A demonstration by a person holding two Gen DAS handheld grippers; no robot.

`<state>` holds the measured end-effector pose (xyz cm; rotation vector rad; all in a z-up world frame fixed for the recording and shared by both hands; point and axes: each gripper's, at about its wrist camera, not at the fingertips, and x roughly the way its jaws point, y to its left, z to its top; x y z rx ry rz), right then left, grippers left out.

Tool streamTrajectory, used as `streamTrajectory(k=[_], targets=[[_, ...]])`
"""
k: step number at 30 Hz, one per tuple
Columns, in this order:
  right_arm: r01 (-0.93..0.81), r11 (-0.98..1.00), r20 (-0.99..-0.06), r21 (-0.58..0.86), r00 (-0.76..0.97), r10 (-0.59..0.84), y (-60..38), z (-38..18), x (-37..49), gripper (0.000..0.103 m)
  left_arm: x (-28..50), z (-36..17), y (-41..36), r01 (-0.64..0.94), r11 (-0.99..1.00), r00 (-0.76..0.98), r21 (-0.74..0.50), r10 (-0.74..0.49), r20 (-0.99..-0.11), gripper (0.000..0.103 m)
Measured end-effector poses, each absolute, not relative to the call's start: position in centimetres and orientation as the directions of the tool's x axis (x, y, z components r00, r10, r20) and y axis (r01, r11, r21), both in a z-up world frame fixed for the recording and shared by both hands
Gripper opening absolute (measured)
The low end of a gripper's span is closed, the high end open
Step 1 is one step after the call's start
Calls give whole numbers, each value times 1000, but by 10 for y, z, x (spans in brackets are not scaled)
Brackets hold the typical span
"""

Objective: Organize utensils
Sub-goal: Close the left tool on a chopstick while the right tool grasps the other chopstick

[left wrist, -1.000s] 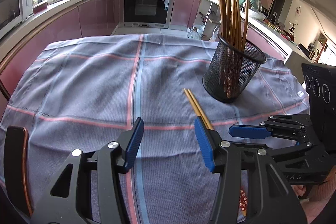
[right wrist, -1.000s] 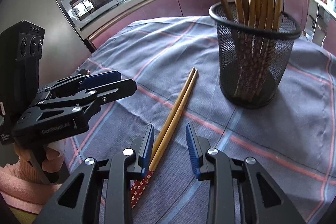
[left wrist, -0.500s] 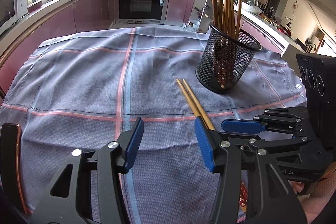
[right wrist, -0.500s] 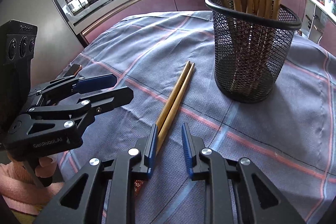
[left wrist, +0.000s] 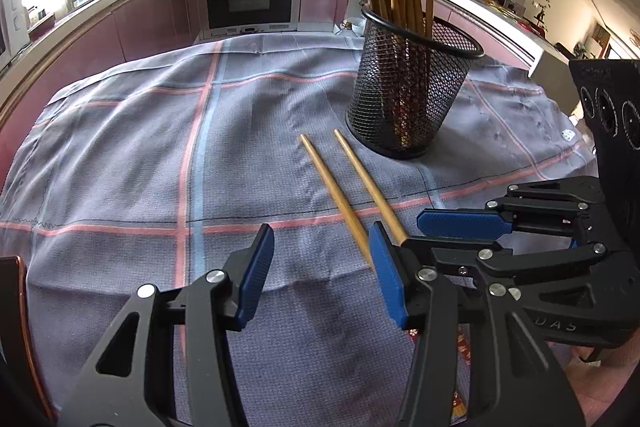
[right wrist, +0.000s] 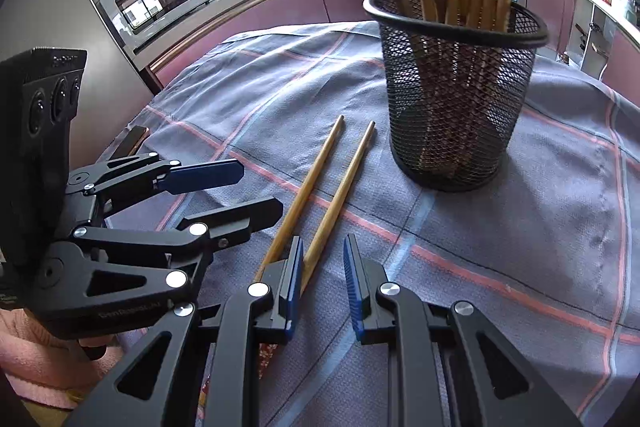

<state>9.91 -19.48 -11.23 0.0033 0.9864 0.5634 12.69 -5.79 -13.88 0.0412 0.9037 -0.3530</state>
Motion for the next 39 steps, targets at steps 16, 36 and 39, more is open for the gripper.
streamTrajectory(k=[16,36,39], targets=[[-433,859,-785,273,416,460,-203,-112,106,19,144,-148,-71,318,940,514,-122,-279,-811,30],[-415,878,-788,238,445,424,-190,-113,126,16,147,-149,-65,282,951,514,-130,-264,-816,20],[-413,878,-788,243,444,427,-191,-113,127,14,148,-149,-64,281,950,513,-135,-268,-815,20]])
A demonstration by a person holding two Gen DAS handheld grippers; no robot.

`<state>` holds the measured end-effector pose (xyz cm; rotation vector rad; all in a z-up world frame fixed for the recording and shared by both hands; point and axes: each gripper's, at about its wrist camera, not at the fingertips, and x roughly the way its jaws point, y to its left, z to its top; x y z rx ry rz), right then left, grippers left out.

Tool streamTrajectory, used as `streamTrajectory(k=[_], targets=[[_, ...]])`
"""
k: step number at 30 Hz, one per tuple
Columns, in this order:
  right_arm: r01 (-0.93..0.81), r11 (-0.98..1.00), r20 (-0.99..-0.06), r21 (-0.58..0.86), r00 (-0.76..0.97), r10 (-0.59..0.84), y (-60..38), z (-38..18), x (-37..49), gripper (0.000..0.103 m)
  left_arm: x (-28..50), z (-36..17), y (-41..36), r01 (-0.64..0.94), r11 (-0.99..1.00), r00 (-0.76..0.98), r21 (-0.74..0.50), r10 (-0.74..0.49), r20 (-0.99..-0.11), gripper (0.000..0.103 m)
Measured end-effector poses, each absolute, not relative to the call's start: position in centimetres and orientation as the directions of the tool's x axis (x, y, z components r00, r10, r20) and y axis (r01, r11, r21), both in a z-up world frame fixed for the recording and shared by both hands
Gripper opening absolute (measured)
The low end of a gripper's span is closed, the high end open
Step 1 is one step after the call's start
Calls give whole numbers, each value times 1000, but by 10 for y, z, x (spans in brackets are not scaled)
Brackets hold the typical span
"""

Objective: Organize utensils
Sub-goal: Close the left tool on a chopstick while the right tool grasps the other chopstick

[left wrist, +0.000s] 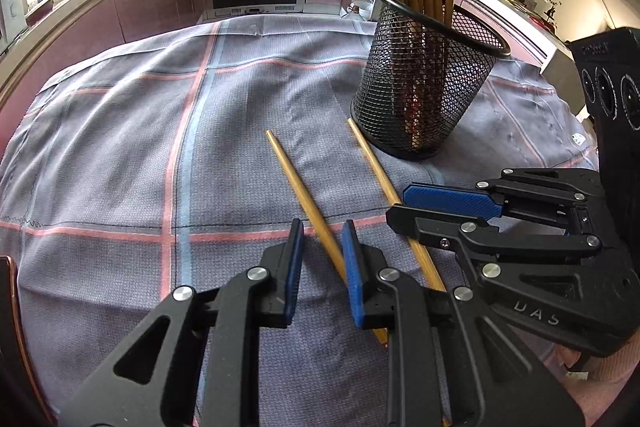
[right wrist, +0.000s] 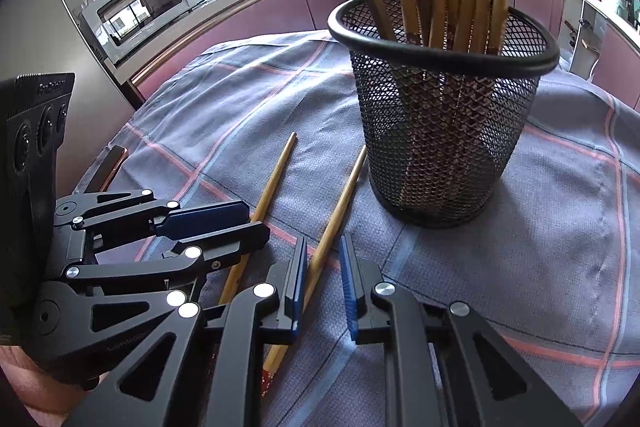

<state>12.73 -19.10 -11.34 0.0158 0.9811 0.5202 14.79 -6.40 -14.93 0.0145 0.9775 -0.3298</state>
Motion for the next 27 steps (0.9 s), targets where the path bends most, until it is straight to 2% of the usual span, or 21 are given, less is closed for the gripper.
streamTrajectory(k=[9,27], targets=[[-407,871,-782,276,432,449,-197,-115,129,10,147,-149,-61,279,949,508,-148,-276,-816,14],[-429,850,-783,305,396,480,-203,-114,117,9,136,-149,-52,284,938,474,-201,-319,-821,12]])
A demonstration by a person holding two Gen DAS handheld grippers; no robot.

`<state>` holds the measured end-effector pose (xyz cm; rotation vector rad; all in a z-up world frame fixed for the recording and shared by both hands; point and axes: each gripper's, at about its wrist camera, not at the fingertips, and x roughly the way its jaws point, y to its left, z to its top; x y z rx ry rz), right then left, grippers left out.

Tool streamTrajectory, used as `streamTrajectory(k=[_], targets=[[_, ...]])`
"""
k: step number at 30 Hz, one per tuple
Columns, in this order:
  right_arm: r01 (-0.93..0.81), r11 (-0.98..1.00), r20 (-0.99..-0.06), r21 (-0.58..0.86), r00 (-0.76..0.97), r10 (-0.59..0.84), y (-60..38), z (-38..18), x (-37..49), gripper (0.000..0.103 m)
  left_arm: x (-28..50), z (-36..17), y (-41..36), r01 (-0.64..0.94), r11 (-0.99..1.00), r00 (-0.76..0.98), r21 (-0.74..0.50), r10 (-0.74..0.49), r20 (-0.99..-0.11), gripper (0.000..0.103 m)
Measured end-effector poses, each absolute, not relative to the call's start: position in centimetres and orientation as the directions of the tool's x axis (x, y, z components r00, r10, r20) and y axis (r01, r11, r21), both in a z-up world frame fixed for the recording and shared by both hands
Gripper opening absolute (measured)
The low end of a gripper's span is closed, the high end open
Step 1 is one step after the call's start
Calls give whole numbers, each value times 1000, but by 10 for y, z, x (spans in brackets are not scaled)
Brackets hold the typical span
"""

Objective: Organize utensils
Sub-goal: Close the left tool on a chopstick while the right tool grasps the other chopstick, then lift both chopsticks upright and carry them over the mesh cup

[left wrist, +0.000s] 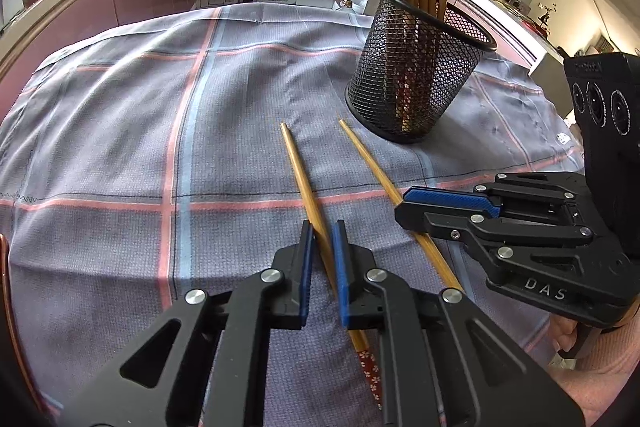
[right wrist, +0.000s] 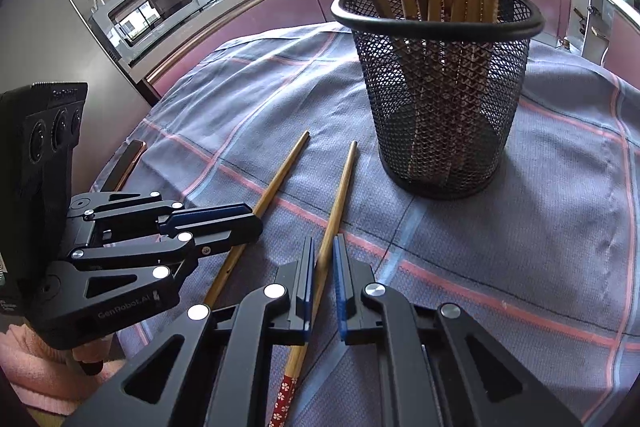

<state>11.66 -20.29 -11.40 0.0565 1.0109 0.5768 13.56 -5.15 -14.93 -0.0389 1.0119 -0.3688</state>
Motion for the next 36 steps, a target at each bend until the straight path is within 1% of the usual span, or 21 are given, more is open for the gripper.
streamTrajectory(k=[6,10,11,18,22,36], targets=[[-424,865,-792,267,415,447,-194,-114,118,11,138,-150,-55,288,939,478,-187,-310,-822,14],[-438,871,-796,223,434,422,-187,-114,119,10,141,-150,-54,279,941,480,-193,-310,-821,12],[-438,871,-796,222,435,421,-187,-113,119,8,141,-150,-53,276,941,481,-194,-310,-820,11],[-439,858,-773,268,433,463,-194,-109,118,6,138,-148,-50,264,941,484,-212,-319,-815,7],[-446,843,-743,300,445,500,-202,-101,115,5,135,-142,-47,264,939,497,-221,-328,-803,7],[-466,809,-680,357,464,567,-218,-78,103,5,123,-117,-43,279,927,538,-252,-368,-758,7]])
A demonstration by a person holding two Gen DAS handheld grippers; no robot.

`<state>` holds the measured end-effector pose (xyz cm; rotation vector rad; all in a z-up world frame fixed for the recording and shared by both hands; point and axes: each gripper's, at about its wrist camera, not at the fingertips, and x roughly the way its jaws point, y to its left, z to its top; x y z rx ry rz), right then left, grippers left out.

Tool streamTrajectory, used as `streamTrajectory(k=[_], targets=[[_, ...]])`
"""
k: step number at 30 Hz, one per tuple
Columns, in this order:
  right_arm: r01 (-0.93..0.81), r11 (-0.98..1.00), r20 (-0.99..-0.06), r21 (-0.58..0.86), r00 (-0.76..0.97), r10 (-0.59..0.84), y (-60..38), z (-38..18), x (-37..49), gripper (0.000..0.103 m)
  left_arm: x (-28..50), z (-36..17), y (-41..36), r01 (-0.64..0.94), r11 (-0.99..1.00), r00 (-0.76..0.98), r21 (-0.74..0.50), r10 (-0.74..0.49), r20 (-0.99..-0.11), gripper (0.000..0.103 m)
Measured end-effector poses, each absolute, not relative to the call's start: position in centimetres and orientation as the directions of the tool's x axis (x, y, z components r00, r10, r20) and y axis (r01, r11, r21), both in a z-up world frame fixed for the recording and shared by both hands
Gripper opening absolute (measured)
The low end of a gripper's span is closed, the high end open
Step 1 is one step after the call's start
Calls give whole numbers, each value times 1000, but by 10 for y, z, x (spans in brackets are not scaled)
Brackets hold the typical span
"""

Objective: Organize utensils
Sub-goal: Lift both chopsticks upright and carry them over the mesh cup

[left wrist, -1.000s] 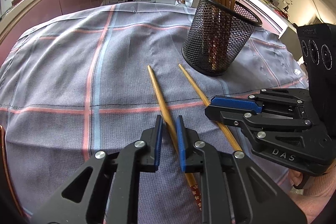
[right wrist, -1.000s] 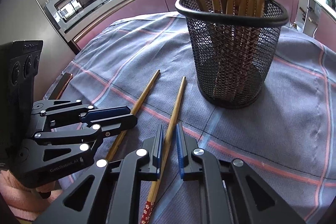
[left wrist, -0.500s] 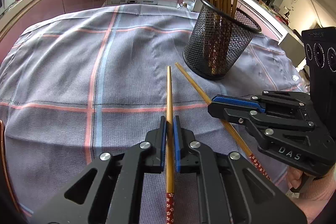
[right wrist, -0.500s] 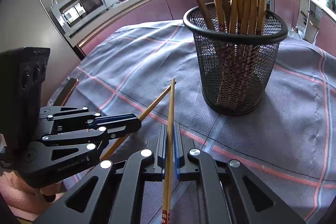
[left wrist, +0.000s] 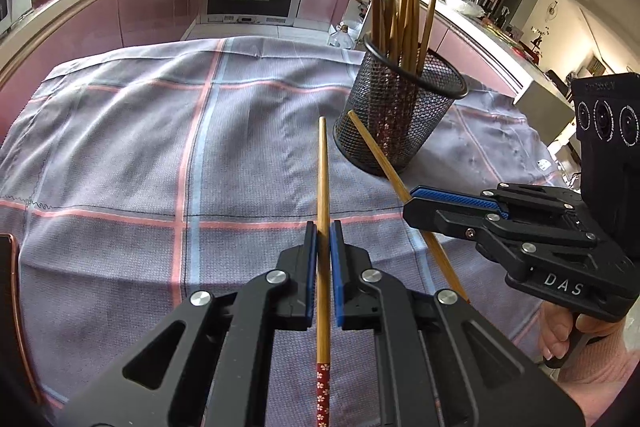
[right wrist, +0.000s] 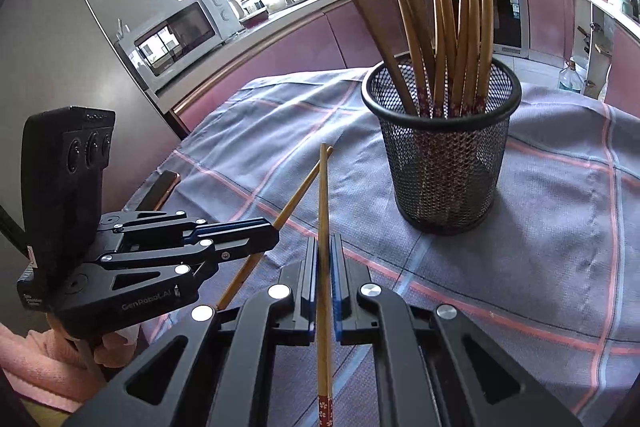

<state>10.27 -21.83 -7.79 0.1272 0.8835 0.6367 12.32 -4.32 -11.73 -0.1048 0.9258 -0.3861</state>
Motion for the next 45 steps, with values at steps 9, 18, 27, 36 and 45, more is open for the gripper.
streamTrajectory(k=[9,18,27,36,45], targets=[[-484,798,-634,360,500,590,-222,-59,96,5,114,-98,-37,300,903,557,-308,-428,-712,7],[-491,791,-591,365,534,604,-228,-43,91,5,108,-83,-30,315,877,565,-362,-480,-672,7],[-490,793,-550,362,575,606,-237,-28,86,5,102,-68,-24,328,862,587,-386,-507,-631,7],[-486,798,-518,357,608,602,-245,-18,83,5,97,-54,-21,341,852,608,-397,-522,-598,7],[-478,807,-487,347,643,591,-254,-8,77,5,92,-37,-17,365,834,625,-415,-549,-555,7]])
